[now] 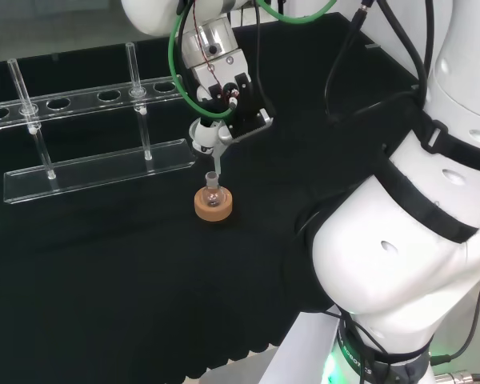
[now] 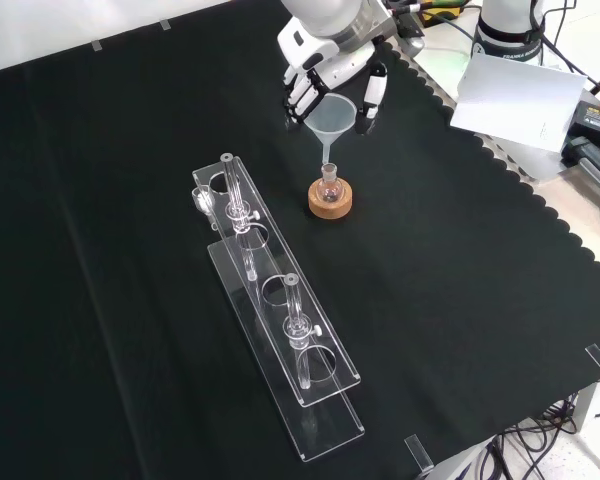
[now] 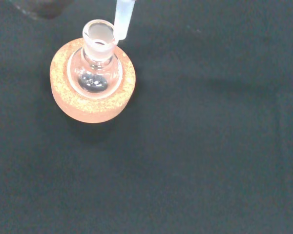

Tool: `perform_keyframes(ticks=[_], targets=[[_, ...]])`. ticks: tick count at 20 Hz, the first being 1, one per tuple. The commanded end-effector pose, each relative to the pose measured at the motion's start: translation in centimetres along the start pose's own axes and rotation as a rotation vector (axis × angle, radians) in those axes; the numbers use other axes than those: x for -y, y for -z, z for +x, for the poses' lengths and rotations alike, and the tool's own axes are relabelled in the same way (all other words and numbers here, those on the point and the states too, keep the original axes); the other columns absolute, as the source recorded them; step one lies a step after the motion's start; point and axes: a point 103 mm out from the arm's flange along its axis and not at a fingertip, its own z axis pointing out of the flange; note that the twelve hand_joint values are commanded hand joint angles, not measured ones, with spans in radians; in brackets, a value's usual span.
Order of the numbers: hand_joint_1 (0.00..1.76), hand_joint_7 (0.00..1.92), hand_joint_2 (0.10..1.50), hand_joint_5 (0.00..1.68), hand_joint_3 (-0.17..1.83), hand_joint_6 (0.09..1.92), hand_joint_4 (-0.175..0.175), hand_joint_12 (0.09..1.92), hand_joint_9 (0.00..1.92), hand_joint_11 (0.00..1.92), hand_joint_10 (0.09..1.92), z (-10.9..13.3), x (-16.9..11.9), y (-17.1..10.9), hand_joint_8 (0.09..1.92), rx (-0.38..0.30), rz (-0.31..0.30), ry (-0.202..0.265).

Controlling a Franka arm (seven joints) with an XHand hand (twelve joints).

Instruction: Place the funnel on the round-bottom flask.

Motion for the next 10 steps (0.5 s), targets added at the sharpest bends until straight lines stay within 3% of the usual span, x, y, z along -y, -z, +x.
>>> perform_keyframes(ticks=[1,3,4,5,10], targets=[[0.79,0.54,1.02,0.55,-0.17,0.09,-0.064,1.3,0.82,0.49,0.54,0.06,-0.09,0.14,0.72,0.001,-0.004,0.004],[0.79,0.54,1.02,0.55,-0.17,0.09,-0.064,1.3,0.82,0.49,0.54,0.21,-0.15,0.28,0.72,0.004,-0.004,0.005],[0.79,0.54,1.02,0.55,-0.17,0.09,-0.064,1.3,0.82,0.49,0.54,-0.26,-0.06,0.18,0.72,-0.05,-0.01,-0.008],[0.79,0.54,1.02,0.55,-0.17,0.09,-0.064,1.3,0.82,0.49,0.54,-0.29,0.01,0.04,0.72,-0.055,-0.012,-0.007],[0.79,0.54,1.02,0.55,-0.17,0.09,-0.064,1.29,0.82,0.49,0.54,0.14,0.09,-0.01,0.72,-0.025,0.003,-0.003]])
